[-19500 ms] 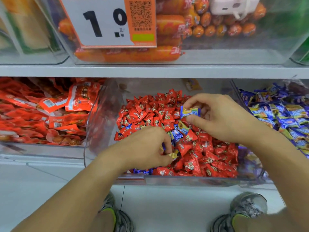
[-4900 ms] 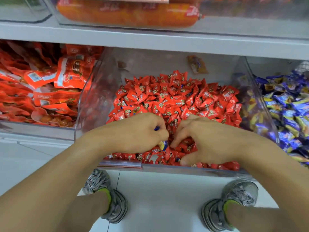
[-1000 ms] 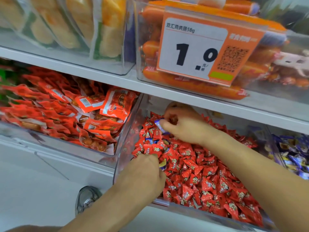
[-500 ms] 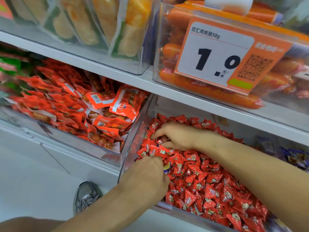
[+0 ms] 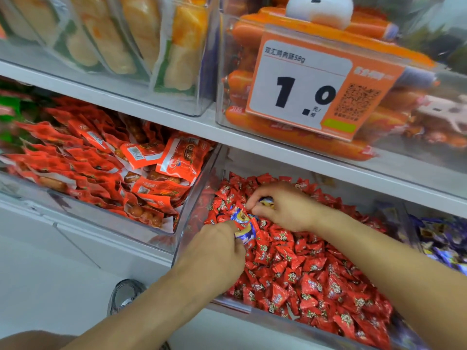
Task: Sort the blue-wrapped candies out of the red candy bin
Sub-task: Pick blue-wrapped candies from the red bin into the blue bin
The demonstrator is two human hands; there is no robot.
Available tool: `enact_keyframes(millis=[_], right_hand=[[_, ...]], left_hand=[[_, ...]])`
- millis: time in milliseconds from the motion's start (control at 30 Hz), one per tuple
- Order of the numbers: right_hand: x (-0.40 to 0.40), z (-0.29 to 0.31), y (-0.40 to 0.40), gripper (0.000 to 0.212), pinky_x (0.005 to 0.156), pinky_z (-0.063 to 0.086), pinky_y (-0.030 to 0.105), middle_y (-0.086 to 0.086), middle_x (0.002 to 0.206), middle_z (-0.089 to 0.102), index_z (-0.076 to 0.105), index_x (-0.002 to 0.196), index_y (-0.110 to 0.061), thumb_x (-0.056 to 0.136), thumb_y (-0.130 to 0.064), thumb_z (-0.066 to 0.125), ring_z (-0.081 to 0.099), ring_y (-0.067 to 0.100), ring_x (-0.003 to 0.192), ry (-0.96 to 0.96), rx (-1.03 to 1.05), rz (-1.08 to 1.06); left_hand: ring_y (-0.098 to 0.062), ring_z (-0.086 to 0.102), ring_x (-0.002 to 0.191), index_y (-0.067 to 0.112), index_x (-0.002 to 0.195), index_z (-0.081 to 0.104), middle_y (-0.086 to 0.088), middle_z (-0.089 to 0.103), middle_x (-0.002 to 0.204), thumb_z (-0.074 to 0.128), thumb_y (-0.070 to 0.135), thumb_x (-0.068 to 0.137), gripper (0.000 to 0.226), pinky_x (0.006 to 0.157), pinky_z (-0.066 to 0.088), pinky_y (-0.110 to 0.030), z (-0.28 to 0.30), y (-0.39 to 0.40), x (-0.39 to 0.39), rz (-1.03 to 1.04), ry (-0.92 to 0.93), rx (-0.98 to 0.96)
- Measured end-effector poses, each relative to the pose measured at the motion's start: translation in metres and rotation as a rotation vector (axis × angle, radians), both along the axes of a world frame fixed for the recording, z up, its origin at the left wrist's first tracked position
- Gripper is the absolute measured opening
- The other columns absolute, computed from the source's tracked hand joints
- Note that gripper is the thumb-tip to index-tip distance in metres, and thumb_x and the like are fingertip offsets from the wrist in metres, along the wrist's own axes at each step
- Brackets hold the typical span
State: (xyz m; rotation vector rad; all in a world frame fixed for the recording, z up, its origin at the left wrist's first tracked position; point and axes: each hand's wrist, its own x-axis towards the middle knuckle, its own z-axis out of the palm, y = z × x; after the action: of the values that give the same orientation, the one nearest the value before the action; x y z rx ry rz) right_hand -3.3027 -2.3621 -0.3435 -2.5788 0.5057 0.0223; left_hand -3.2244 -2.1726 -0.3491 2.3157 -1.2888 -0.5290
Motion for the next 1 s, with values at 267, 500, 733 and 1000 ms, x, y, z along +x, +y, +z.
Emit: enact_keyframes(millis=[267,500,733,1000], right_hand=[[0.021,-0.008,0.018,0.025,0.073,0.040,0.023,-0.001,0.113,0.065,0.071,0.112,-0.016,0.087,-0.019,0.072,0.056,0.009,0.091,0.201,-0.170,0.080],[-0.033,0.016,0.026,0.015,0.050,0.031,0.024,0.004,0.076,0.053,0.056,0.103,-0.020,0.094,-0.009,0.057,0.042,0.008,0.052,-0.272,0.494,-0.328],[-0.080,0.017,0.071,0.018,0.048,0.036,0.030,-0.008,0.059,0.055,0.055,0.089,-0.030,0.092,-0.046,0.061,0.043,0.013,0.050,-0.294,0.458,-0.300],[-0.122,0.023,0.056,0.007,0.048,0.043,0.020,-0.001,0.074,0.063,0.056,0.100,-0.025,0.097,-0.020,0.060,0.059,0.014,0.054,-0.351,0.486,-0.425]], left_hand=[[-0.021,0.044,0.061,0.016,0.086,0.052,0.002,0.044,0.065,0.046,0.028,0.096,0.017,0.052,0.030,-0.028,0.000,-0.002,-0.005,-0.010,-0.034,0.098],[-0.013,0.047,0.051,0.017,0.083,0.049,0.001,0.052,0.062,0.044,0.026,0.100,0.019,0.048,0.031,-0.030,0.013,-0.007,0.005,0.021,0.089,-0.141],[-0.009,0.051,0.047,0.024,0.090,0.056,0.000,0.064,0.059,0.046,0.033,0.101,0.017,0.051,0.044,-0.033,0.021,-0.012,-0.018,-0.281,0.322,-0.130],[-0.001,0.061,0.066,0.023,0.097,0.066,0.005,0.067,0.090,0.042,0.005,0.100,0.031,0.066,0.057,-0.031,0.017,-0.052,0.016,-0.159,0.166,-0.108]])
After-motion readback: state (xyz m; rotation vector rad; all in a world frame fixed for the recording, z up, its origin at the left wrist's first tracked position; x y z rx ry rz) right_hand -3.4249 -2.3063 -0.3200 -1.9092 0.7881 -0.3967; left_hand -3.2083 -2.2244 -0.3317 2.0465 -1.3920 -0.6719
